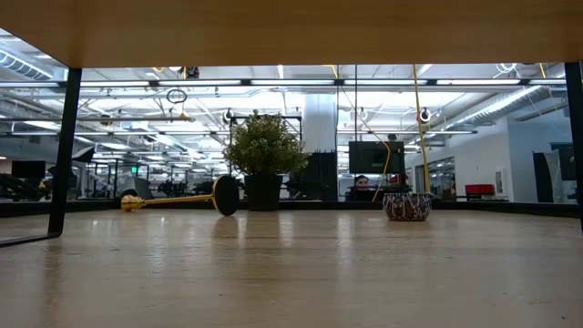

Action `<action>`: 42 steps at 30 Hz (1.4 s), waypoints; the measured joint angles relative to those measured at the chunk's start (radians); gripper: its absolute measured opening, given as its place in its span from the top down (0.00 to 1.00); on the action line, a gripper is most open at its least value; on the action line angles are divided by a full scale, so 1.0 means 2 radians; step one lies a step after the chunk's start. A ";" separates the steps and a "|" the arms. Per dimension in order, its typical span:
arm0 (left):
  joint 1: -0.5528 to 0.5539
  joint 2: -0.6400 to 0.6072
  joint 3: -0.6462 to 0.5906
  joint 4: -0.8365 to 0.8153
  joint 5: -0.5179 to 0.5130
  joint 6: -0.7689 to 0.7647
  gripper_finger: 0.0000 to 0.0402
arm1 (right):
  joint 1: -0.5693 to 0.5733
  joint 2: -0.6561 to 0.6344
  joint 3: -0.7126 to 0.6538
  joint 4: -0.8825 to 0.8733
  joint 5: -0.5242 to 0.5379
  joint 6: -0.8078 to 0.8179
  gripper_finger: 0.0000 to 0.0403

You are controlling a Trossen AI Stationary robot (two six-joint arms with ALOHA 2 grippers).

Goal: Pick & Place candle stick holders
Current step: Adjust the scented candles on the shelf

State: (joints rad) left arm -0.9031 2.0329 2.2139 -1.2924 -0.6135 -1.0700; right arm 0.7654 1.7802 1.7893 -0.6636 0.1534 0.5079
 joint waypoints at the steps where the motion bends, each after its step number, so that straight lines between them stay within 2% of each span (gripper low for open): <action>1: 0.000 0.000 0.000 0.000 0.008 -0.004 1.00 | 0.000 0.000 0.000 0.000 -0.001 0.000 1.00; 7: -0.001 0.000 0.000 0.042 0.059 -0.006 1.00 | 0.000 0.000 0.000 0.000 -0.001 0.000 1.00; 11: -0.005 0.004 0.000 0.068 0.063 0.005 1.00 | 0.000 0.000 0.000 0.000 -0.001 -0.001 1.00; 18: -0.009 0.053 0.000 0.088 0.105 0.018 1.00 | 0.000 0.000 0.000 0.000 -0.001 -0.004 1.00; 22: -0.015 0.073 -0.001 0.088 0.106 0.021 1.00 | 0.000 0.000 0.000 -0.001 -0.001 -0.004 1.00; 29: -0.025 0.078 -0.001 0.016 0.108 -0.022 1.00 | 0.000 0.000 0.000 -0.003 -0.001 -0.004 1.00; 42: -0.014 0.075 -0.001 0.060 0.099 -0.001 1.00 | -0.003 0.000 0.000 0.001 -0.003 -0.005 1.00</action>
State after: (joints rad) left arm -0.9316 2.1834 2.2127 -1.1724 -0.4153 -1.0717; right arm 0.7586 1.7802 1.7897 -0.6621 0.1478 0.4976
